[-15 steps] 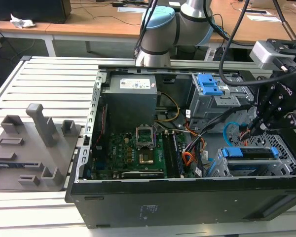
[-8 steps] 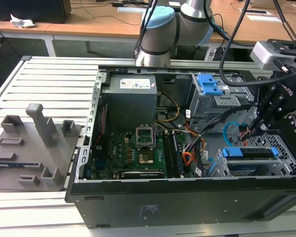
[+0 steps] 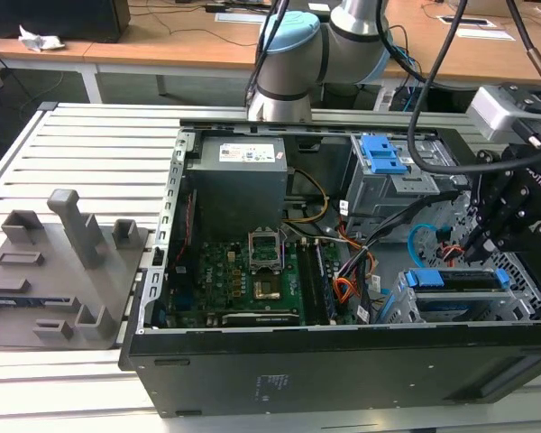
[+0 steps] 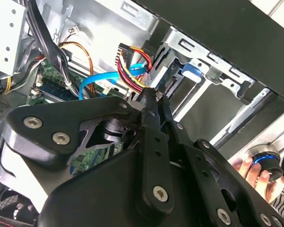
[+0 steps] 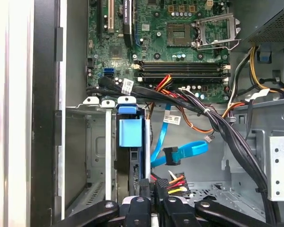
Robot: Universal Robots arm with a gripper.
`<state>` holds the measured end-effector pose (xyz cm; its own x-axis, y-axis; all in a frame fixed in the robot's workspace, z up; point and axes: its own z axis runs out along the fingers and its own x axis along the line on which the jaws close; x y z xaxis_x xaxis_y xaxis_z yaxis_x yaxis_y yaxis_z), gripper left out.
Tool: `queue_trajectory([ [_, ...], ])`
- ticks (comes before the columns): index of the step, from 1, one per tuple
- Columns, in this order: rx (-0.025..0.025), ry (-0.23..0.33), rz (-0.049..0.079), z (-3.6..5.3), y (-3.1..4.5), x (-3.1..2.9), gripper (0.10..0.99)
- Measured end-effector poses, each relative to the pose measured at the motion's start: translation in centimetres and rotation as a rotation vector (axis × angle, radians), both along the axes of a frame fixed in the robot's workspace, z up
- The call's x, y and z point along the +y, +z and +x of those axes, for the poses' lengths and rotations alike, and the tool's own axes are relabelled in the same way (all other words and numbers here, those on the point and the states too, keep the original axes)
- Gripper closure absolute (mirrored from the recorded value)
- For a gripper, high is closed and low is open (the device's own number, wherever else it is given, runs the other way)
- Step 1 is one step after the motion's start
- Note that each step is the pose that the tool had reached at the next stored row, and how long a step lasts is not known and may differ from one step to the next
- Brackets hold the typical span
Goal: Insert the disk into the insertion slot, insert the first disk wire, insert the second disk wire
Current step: 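Insert the first disk wire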
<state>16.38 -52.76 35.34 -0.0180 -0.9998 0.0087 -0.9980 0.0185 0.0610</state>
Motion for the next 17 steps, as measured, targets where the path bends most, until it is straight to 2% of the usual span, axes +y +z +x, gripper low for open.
queue_trajectory([
  [7, 0.0, 0.0, 0.0, 0.0, 0.0, -1.46, 0.922],
  [12, 0.0, 0.0, 0.002, 0.0, -0.1, -1.7, 0.922],
  [17, 0.0, 0.0, 0.014, 0.0, -0.45, -1.67, 0.922],
])
